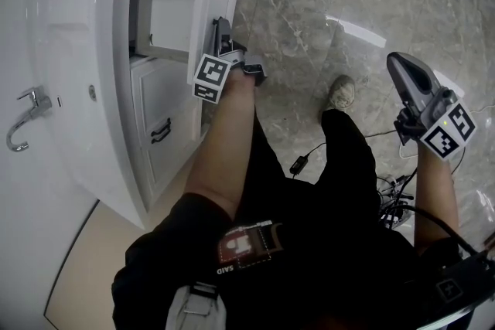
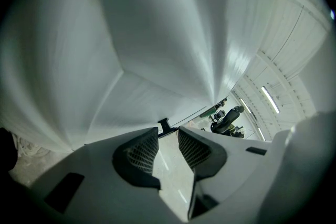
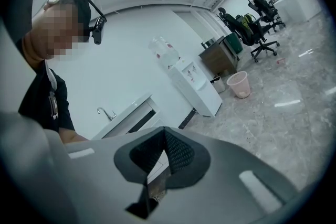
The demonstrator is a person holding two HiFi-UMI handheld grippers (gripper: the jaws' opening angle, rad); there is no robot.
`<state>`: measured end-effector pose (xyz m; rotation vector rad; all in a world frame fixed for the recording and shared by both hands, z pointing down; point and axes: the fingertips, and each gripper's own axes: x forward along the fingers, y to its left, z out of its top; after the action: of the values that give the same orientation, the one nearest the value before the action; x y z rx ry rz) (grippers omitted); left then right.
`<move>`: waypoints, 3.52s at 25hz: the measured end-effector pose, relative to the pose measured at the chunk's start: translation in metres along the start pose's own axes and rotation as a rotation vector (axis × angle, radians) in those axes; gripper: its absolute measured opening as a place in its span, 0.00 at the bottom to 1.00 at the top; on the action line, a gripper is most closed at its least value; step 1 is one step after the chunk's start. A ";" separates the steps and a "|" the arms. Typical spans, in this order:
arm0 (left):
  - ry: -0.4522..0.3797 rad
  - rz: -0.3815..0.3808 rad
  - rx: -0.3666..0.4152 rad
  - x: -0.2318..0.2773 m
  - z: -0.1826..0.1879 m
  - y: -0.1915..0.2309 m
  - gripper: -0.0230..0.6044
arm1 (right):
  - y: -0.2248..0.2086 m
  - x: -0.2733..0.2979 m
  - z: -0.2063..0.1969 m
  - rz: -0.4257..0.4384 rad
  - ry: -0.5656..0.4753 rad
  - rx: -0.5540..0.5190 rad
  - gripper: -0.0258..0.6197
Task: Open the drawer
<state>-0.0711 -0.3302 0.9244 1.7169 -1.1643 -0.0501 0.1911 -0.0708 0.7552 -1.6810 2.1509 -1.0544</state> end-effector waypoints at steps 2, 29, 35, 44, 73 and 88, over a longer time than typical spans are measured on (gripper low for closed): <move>0.001 0.004 0.002 0.001 -0.001 0.000 0.22 | -0.004 -0.003 -0.001 -0.004 0.000 0.006 0.04; 0.523 -0.216 0.137 -0.044 -0.107 -0.059 0.24 | 0.036 0.007 0.025 -0.106 -0.053 0.016 0.04; 0.702 -0.505 0.316 -0.096 -0.111 -0.151 0.20 | 0.063 0.010 0.047 -0.162 -0.078 -0.017 0.04; 0.770 -0.788 0.553 -0.148 -0.044 -0.269 0.03 | 0.093 0.004 0.105 -0.319 -0.098 -0.078 0.04; -0.084 -0.524 0.685 -0.270 0.228 -0.413 0.03 | 0.192 0.012 0.296 0.032 0.131 -0.480 0.04; -0.476 -0.119 0.578 -0.524 0.359 -0.237 0.03 | 0.395 0.127 0.247 0.392 0.249 -0.623 0.04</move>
<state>-0.3791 -0.2073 0.3326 2.3703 -1.5198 -0.2232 -0.0098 -0.2498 0.3539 -1.2644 3.0355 -0.5291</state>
